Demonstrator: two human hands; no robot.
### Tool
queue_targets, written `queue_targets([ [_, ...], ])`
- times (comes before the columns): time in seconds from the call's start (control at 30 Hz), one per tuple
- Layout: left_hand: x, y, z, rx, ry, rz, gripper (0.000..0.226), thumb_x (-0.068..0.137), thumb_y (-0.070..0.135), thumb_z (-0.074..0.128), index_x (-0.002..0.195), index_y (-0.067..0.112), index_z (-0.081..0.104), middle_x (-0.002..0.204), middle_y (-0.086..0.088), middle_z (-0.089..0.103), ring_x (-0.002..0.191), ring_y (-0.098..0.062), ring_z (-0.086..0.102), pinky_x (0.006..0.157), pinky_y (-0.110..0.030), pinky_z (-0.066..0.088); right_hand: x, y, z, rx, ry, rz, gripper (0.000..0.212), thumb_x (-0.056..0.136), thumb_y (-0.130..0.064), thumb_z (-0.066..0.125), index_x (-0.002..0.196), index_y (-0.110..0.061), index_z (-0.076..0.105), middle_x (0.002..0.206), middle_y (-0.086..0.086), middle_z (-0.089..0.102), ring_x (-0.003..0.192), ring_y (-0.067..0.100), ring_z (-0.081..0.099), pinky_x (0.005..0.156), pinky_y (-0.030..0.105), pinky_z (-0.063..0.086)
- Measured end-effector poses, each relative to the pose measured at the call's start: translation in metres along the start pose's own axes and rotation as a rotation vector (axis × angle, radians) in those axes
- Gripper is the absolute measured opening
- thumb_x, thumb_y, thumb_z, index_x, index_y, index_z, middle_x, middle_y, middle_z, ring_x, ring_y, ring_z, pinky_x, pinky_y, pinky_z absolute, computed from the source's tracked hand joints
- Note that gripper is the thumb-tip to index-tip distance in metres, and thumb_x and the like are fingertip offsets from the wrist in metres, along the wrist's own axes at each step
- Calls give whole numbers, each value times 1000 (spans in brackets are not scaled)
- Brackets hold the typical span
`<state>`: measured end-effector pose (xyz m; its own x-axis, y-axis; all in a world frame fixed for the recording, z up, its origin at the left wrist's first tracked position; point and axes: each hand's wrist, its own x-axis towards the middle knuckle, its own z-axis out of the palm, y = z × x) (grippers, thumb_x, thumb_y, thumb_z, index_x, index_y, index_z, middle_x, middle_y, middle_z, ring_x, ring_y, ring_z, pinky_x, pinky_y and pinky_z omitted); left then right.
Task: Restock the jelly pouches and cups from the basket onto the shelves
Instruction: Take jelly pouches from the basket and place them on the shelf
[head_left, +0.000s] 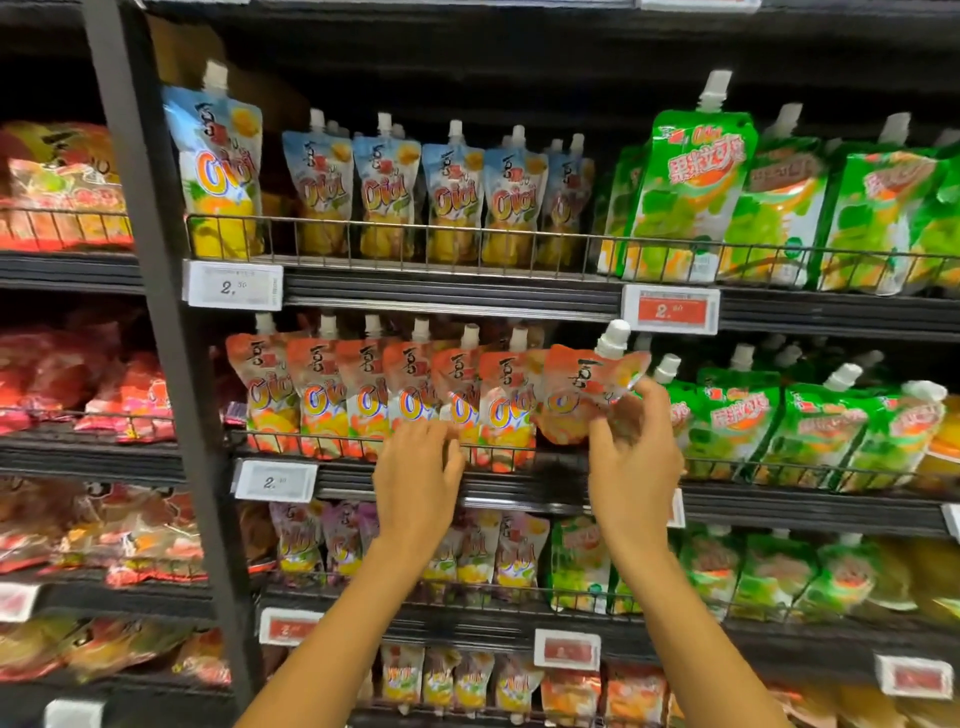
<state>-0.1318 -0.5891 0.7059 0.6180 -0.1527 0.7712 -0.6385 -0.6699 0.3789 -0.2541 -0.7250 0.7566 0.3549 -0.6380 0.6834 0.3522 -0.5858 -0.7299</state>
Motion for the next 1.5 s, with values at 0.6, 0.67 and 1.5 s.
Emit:
queue_targets([
  [0.6,-45,-18,26,103,-84,95,62,88,16,64,147,13,42,149,-12,45,144,-30,34,115,-47,34,31,36,42,-556,-386,266,37,87,13,47,122,2,40,105,22,59,89,35,60,61,38,45],
  [0.67,-47,-18,26,113,-88,99,61,91,16,61,148,13,40,150,-11,43,145,-29,31,116,-49,32,27,33,41,-553,-412,276,41,86,14,48,126,6,39,117,24,56,103,36,58,77,41,51],
  [1.5,-496,-88,59,-72,-985,-629,47,90,29,42,126,3,60,127,-17,60,120,-38,55,104,-45,42,-407,275,-125,-461,-894,1092,30,97,-2,48,79,-17,66,84,12,64,83,30,56,82,40,48],
])
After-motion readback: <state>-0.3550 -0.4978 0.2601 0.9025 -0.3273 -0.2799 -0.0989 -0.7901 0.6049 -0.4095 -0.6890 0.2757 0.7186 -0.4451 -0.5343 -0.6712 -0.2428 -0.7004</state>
